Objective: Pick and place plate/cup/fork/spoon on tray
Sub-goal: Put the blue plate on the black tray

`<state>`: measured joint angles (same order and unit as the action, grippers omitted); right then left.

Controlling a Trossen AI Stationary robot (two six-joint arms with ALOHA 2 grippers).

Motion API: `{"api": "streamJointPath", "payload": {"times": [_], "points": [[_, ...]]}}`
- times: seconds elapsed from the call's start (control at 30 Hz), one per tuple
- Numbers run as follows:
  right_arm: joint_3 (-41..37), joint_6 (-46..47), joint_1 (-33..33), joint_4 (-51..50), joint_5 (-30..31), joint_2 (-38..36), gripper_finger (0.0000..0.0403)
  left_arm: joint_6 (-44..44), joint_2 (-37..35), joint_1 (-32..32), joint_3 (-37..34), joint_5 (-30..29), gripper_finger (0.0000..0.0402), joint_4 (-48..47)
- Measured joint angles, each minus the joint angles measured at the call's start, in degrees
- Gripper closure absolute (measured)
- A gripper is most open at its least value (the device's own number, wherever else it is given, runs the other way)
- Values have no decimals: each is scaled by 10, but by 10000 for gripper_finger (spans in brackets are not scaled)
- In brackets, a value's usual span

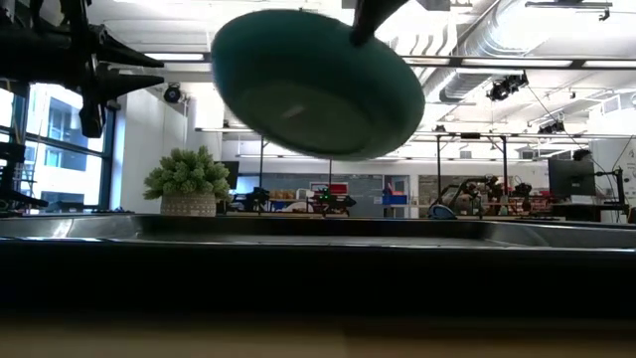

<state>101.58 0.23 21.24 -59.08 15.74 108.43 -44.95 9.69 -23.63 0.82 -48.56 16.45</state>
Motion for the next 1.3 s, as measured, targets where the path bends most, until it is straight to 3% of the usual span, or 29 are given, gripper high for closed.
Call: {"api": "streamJointPath", "payload": {"times": [0.27,0.53,1.3], "points": [[0,-59,38,7,-7,60,403,0,0,0,0,0,326,0],[0,-62,52,40,-25,98,403,-5,0,0,0,0,326,0],[-2,51,61,78,-85,121,403,-4,0,0,0,0,326,-2]]}}
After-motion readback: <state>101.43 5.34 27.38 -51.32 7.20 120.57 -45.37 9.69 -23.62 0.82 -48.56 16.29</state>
